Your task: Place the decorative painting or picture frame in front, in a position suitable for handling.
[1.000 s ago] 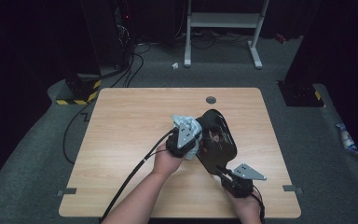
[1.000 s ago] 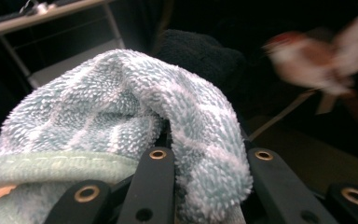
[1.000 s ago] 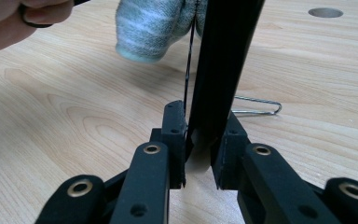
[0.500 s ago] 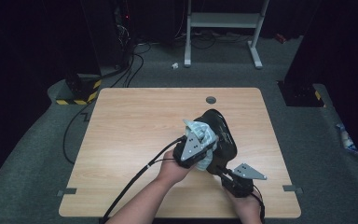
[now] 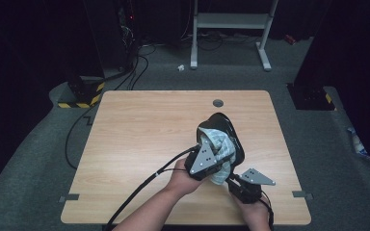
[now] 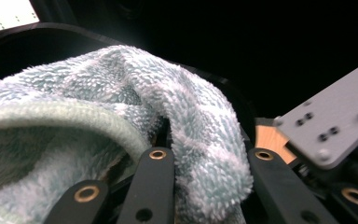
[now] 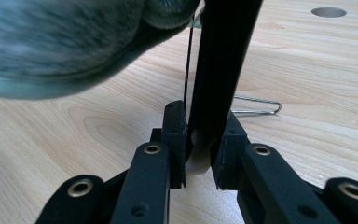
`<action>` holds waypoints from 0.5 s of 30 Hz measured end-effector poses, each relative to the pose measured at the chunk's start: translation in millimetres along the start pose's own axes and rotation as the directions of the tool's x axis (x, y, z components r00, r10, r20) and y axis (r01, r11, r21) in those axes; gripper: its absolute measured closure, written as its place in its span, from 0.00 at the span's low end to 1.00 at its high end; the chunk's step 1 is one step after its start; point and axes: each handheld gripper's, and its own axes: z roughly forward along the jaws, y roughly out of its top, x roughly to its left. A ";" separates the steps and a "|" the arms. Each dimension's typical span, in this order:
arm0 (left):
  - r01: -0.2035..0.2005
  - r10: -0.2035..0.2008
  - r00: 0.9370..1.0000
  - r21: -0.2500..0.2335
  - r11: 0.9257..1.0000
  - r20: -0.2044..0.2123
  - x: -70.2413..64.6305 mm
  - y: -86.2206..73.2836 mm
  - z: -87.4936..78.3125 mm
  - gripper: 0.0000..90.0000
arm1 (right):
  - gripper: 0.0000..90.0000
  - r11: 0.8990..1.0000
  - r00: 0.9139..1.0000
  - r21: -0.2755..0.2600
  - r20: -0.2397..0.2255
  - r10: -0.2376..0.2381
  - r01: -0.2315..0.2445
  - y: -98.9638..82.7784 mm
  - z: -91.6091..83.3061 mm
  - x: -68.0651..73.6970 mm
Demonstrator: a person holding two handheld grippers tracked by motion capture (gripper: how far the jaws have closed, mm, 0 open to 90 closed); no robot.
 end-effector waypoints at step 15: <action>-0.035 0.035 0.999 -0.023 0.999 -0.001 -3.7 17.1 -0.1 0.87 | 0.87 1.000 1.000 -0.002 -0.007 0.004 -0.004 -0.4 0.3 -0.6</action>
